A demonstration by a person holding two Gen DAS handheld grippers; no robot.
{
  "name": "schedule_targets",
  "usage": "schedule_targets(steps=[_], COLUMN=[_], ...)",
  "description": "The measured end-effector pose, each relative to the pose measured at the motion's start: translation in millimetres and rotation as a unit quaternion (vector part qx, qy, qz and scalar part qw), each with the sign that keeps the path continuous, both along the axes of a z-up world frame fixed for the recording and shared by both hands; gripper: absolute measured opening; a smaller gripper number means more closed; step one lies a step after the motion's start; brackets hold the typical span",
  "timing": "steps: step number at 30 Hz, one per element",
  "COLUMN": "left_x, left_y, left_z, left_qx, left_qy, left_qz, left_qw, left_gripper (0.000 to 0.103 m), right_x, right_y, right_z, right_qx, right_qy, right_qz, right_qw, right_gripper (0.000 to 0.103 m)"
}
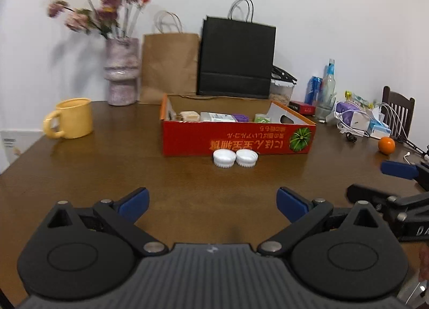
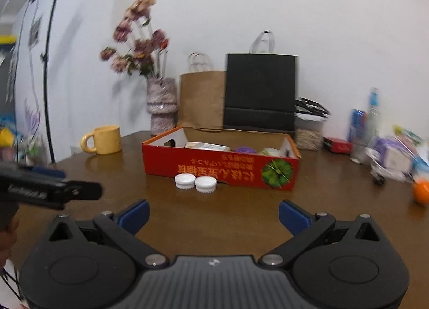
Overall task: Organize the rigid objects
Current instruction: 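Move both tools toward the two white lids beside the box, then grasp one white lid with the right gripper while the left grasps the other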
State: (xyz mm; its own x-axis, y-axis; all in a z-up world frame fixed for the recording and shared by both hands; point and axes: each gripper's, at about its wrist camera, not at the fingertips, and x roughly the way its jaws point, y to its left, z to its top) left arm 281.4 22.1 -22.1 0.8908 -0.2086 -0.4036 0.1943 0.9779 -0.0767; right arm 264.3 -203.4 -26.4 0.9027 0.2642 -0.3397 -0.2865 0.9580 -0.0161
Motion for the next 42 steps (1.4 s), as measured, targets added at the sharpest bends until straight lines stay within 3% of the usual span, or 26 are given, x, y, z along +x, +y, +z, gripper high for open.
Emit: schedule_targets(steps=[5,8,12,14,16,20,22,26,28,36,38,42], left_x=[77.9,108.8,133.1,140.9,149.8,167.1,177.0,191.3,192.4,187.6,177.4,139.0], left_y=[-0.8,1.0,7.5,2.4,-6.5,-25.8,-34.9,-50.9,-52.1,-57.0,-59.1,-54.2], left_z=[-8.7,-18.9,-26.7,-29.6,-33.9,-37.7,-37.0,-40.2,-40.3,-38.4,-33.6,-7.1], left_qx=[0.015,0.038,0.024,0.031,0.038,0.048,0.048,0.047,0.027,0.043,0.063,0.052], left_qy=[0.033,0.041,0.054,0.055,0.062,0.077,0.077,0.09,0.09,0.087,0.082,0.046], left_qz=[-0.021,0.0,-0.004,-0.022,-0.049,-0.065,-0.062,-0.052,-0.062,-0.042,-0.028,-0.015], left_qw=[0.9991,0.9984,0.9983,0.9977,0.9961,0.9937,0.994,0.9935,0.9936,0.9944,0.9943,0.9974], left_gripper=[0.102,0.097,0.096,0.096,0.096,0.093,0.079,0.066,0.041,0.041,0.041,0.041], right_x=[86.4,142.3,194.8,205.5,209.9,212.8,210.5,203.7,201.7,205.5,207.4,181.3], right_y=[21.6,40.4,53.7,52.4,45.7,32.8,22.4,-4.7,-10.3,-15.4,-13.8,-8.9], right_z=[-6.4,-20.7,-41.4,-43.9,-43.6,-44.3,-42.5,-43.0,-42.3,-41.7,-41.4,-19.5], right_qx=[-0.01,-0.022,-0.016,0.003,0.02,0.017,0.01,0.036,0.028,0.043,0.056,0.053], right_qy=[0.03,0.071,0.129,0.143,0.14,0.142,0.139,0.146,0.138,0.138,0.146,0.117], right_qz=[0.026,0.04,0.051,0.063,0.074,0.077,0.057,0.034,0.021,0.024,0.022,0.03], right_qw=[0.999,0.996,0.99,0.988,0.987,0.987,0.989,0.988,0.99,0.989,0.987,0.991], right_gripper=[0.094,0.082,0.069,0.06,0.039,0.039,0.039,0.039,0.039,0.039,0.039,0.039])
